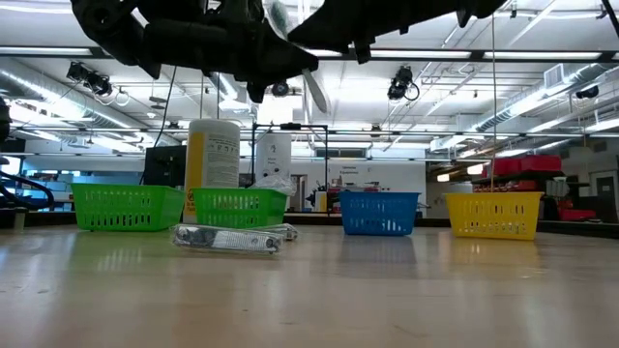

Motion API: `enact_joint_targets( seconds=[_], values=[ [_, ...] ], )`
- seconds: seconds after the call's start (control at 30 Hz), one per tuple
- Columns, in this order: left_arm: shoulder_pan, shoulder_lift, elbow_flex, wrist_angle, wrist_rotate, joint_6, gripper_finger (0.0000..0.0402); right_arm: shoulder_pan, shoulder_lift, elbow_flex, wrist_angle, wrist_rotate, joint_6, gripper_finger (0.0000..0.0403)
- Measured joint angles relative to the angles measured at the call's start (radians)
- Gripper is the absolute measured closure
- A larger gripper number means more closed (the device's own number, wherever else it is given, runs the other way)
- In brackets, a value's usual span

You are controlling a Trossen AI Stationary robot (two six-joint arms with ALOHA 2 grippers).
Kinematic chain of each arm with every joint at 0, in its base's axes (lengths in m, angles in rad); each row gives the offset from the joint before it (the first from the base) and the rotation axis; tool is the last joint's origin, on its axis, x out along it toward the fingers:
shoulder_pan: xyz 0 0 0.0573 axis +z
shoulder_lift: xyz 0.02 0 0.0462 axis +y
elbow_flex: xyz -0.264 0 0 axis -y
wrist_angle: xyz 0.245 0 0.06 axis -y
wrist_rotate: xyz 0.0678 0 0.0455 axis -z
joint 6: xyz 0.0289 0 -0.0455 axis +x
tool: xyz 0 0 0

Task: Pick & Place Travel size toiletries
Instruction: Put the green toothbrush into the right green bin

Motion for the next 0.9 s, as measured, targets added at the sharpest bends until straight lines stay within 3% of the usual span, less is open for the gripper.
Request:
enact_joint_targets(
  seconds=[0.3, 0.47, 0.57, 0.73, 0.9],
  values=[
    [0.011, -0.001, 0.0, -0.064, -0.127, -0.004, 0.0363, -0.013, -0.013, -0.002, -0.142, 0.029, 0.046, 0.0311],
    [0.053, -0.027, 0.002, -0.233, -0.182, -0.051, 0.0371, -0.014, -0.042, -0.005, -0.366, 0.141, 0.154, 0.0297],
    [0.082, -0.053, 0.0, -0.336, -0.214, -0.109, 0.0373, -0.016, -0.045, -0.003, -0.452, 0.132, 0.232, 0.0297],
    [0.154, -0.121, 0.002, -0.521, -0.139, -0.273, 0.0364, -0.016, -0.043, -0.003, -0.527, 0.054, 0.255, 0.0296],
    [0.208, -0.159, 0.002, -0.728, -0.098, -0.345, 0.0369, -0.028, -0.043, -0.003, -0.525, 0.05, 0.214, 0.0296]
  ],
)
